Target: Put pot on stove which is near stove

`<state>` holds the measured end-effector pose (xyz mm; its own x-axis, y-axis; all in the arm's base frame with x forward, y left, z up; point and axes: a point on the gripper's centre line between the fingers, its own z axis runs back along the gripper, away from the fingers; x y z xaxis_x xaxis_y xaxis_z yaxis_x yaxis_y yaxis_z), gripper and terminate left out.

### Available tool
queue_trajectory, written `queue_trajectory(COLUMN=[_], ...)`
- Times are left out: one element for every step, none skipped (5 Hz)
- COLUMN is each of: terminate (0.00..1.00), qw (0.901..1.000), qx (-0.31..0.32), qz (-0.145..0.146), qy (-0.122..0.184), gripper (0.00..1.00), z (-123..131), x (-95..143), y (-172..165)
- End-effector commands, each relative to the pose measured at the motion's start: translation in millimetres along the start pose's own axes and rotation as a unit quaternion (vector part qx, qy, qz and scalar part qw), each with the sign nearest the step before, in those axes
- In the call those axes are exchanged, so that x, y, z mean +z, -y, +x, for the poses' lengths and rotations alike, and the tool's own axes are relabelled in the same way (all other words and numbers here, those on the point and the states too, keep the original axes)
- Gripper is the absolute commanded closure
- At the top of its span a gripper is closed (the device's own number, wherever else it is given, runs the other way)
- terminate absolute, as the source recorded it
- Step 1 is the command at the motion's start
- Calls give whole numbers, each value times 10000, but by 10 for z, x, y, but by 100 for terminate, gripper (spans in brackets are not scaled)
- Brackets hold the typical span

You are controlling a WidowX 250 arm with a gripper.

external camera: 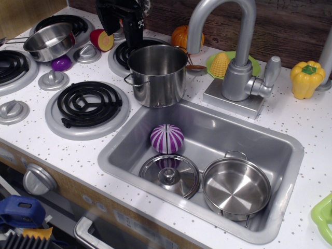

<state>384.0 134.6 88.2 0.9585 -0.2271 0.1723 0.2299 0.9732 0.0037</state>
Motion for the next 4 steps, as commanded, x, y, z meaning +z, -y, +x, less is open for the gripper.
queue_trajectory(terminate=[0, 0, 0, 0], qw=[10000, 10000, 9999, 9999], qx=[0, 74, 127, 108], qz=[0, 24, 2, 32], qy=[0, 36, 84, 117], gripper=[0, 0, 0, 0], z=[0, 7, 14, 28], x=[0, 17, 10, 18], y=[0, 26, 46, 31])
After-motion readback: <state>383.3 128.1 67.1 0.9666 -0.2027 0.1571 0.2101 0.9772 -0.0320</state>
